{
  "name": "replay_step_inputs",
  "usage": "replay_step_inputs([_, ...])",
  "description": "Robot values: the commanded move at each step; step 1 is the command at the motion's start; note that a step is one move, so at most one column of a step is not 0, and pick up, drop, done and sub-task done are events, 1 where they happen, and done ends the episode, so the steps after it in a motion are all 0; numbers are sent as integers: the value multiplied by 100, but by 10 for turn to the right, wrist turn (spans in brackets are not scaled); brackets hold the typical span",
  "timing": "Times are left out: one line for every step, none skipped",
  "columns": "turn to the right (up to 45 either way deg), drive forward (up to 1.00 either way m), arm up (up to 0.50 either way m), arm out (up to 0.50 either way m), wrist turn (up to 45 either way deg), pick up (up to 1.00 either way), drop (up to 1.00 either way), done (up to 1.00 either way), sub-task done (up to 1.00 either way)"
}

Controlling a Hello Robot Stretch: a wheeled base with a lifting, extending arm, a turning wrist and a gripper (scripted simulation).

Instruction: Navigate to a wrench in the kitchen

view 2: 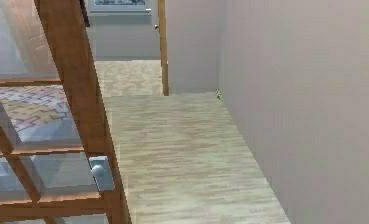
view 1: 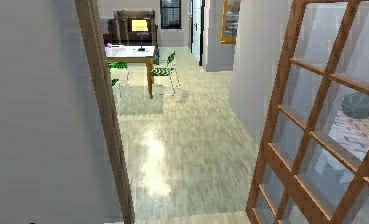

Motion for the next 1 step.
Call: replay_step_inputs([-30,0,0,0,0,0,0,0,0])
